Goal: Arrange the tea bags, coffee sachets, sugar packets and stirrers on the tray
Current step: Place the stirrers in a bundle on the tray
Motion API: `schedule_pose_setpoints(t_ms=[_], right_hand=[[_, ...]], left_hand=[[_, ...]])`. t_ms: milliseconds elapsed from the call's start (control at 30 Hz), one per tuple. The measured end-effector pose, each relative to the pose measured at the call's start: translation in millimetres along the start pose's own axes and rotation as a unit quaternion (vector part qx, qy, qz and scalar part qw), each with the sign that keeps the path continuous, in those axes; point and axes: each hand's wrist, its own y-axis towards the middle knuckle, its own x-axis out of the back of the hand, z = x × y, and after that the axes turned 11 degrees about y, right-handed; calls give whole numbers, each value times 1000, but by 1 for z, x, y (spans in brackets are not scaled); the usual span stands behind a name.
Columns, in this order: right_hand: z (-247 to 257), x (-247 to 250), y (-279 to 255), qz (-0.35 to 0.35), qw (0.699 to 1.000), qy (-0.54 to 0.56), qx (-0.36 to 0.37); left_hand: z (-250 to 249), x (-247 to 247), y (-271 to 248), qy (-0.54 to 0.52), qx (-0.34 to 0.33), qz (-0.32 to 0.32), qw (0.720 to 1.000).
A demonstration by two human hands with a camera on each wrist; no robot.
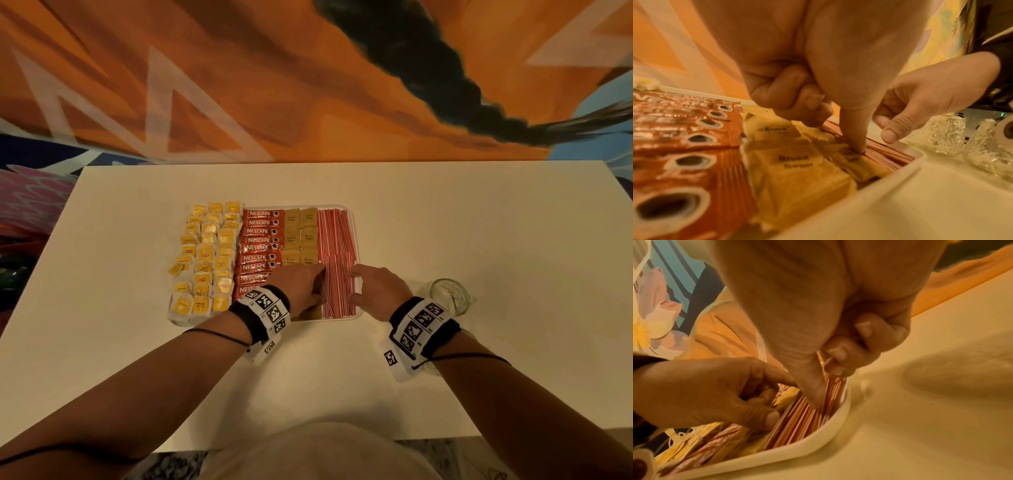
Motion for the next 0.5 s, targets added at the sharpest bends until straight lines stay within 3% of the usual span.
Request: schedule_pose_setpoints(t_ms=[133,300,500], right_hand=[[0,1,0,-7,1000,13,6],[-2,3,-2,-24,1000,20,-1],[-4,-1,-6,-8,1000,6,-1]], left_hand=[[-2,0,-1,-5,11,-3,1000],[-2,1,-3,-17,75,-3,997],[-5,-5,-3,-2,65,-3,998]])
